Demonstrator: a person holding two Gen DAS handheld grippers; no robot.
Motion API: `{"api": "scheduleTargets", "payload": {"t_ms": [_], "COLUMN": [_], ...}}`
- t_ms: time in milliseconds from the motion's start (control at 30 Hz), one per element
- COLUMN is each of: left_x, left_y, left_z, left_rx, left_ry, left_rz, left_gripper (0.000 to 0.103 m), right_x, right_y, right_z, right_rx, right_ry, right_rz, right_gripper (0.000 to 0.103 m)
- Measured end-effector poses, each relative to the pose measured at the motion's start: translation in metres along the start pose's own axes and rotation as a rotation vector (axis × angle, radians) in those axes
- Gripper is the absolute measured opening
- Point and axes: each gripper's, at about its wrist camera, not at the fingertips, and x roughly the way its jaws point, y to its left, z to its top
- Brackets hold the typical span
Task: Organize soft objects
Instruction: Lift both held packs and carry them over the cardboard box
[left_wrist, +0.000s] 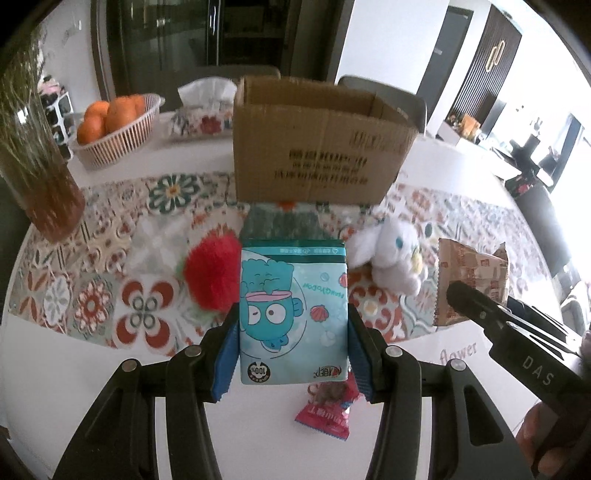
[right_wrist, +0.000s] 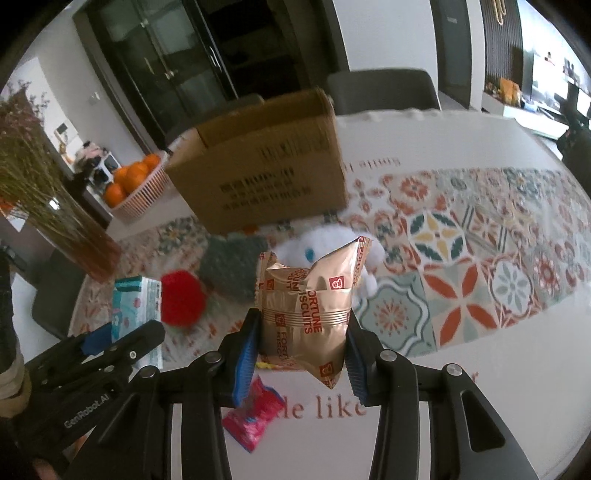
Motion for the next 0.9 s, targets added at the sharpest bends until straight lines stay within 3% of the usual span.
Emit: {"api": "scheduleTargets", "payload": {"t_ms": [400, 900], "left_x": [-0.026, -0.016], "left_y": [0.000, 0.002], "left_z": [0.051, 0.117], "left_rx": [0.012, 0.041], "left_ry": [-0.124, -0.175], "left_rz": [-0.003, 0.005], "left_gripper": [0.052, 0.052], "right_x": [-0.011, -0.005], "right_y": [0.014, 0.030], "right_z": [0.052, 0.129], "right_rx": [-0.023, -0.092], "right_ry": [-0.110, -0.185], "right_rz": [0.054, 0.048], "right_gripper": [0.043, 0.043]}}
